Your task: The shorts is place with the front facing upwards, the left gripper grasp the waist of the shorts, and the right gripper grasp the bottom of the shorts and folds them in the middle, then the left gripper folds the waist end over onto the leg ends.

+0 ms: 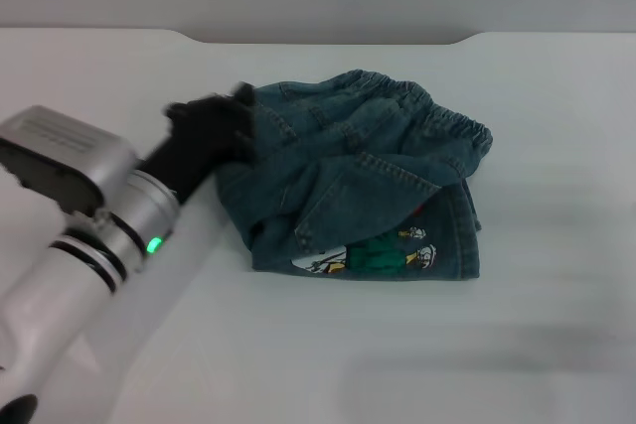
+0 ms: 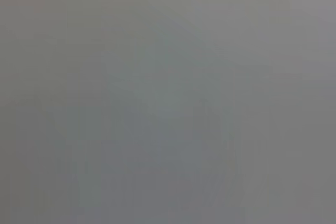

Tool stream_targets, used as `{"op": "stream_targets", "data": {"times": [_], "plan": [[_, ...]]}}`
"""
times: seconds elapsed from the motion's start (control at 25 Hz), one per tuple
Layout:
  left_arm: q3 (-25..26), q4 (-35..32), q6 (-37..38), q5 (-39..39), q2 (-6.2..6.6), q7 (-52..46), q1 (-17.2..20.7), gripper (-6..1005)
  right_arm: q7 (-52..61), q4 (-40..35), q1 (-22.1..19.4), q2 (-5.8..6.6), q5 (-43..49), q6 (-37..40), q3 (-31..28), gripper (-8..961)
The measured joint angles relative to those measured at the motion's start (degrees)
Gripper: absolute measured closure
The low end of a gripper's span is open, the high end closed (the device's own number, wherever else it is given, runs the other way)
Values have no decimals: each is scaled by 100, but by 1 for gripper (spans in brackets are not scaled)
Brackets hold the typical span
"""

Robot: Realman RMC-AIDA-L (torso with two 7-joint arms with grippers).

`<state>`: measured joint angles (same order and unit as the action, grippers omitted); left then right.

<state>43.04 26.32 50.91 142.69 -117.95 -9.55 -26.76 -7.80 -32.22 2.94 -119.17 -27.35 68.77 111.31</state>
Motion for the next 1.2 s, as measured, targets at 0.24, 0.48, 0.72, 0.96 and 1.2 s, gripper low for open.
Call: {"op": "stream_targets", "data": {"times": [0.24, 0.48, 0.72, 0.96, 1.2], "plan": [[1027, -377, 857, -8, -15, 977, 234, 930, -465, 240, 87, -26, -7, 814, 97, 935], [1376, -492, 1165, -34, -1, 983, 323, 923, -440, 323, 53, -57, -628, 1204, 267, 933], [1588, -785, 1070, -39, -17, 1034, 324, 916, 134, 751, 108, -45, -1947, 1221, 543, 932], [2007, -841, 686, -42, -15, 989, 356, 909, 746, 1138, 145, -14, -2059, 1250, 486, 930], [2005, -848, 575, -24, -32, 1007, 316, 902, 742, 1258, 119, -30, -2066, 1511, 506, 781]]}}
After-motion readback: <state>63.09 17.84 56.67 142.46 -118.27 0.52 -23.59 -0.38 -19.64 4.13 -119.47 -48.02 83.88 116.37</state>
